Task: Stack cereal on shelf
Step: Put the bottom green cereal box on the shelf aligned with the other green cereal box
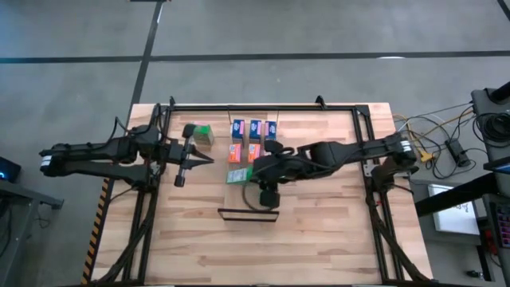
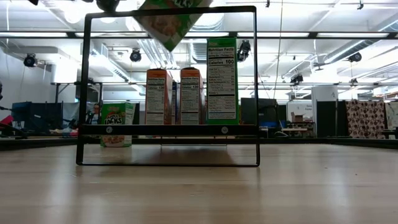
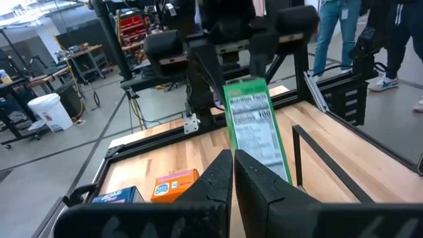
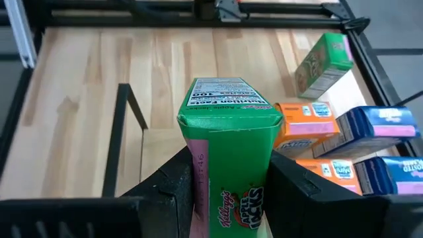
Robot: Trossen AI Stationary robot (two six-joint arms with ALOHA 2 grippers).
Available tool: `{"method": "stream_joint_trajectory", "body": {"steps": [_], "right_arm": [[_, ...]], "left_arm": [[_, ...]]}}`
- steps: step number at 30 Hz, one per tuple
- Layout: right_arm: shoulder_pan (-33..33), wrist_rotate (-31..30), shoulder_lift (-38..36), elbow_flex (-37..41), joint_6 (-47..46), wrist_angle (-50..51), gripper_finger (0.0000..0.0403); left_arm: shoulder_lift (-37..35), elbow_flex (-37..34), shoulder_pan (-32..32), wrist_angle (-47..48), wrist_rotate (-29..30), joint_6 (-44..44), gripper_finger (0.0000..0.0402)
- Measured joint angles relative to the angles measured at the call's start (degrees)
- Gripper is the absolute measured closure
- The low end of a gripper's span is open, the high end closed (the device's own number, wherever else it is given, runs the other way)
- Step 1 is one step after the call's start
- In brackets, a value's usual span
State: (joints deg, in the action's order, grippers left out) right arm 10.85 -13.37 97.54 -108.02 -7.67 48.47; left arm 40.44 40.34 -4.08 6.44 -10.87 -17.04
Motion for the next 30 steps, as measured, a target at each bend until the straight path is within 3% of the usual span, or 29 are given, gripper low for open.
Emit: {"method": "stream_joint_trajectory", "body": {"steps": [12, 30], "right_arm": [[-0.13, 0.35, 11.81, -12.76, 4.95, 8.83, 0.0273], [-1.15, 1.86, 16.24, -13.50, 6.33, 11.45, 0.0273]], "left_arm": [[-0.99, 0.00, 0.00, 1.38, -0.02, 1.05, 0.0401], [-0.95, 0.00, -0.02, 3.12, -0.07, 2.00, 0.0401]]}}
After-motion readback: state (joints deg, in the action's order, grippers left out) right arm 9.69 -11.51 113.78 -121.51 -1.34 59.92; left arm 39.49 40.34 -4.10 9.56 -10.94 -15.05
